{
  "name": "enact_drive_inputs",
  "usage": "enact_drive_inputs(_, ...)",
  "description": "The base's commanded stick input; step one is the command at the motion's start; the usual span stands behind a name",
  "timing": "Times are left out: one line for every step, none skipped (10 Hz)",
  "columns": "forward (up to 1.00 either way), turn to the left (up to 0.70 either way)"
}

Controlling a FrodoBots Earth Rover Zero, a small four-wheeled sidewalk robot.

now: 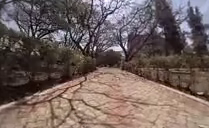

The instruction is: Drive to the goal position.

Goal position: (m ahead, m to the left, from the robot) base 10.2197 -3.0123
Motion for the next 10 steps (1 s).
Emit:
enact_drive_inputs(0.70,0.00)
enact_drive_inputs(0.70,0.00)
enact_drive_inputs(0.70,0.00)
enact_drive_inputs(0.70,0.00)
enact_drive_inputs(0.70,0.00)
enact_drive_inputs(0.70,0.00)
enact_drive_inputs(0.70,0.00)
enact_drive_inputs(0.70,0.00)
enact_drive_inputs(0.70,0.00)
enact_drive_inputs(0.70,0.00)
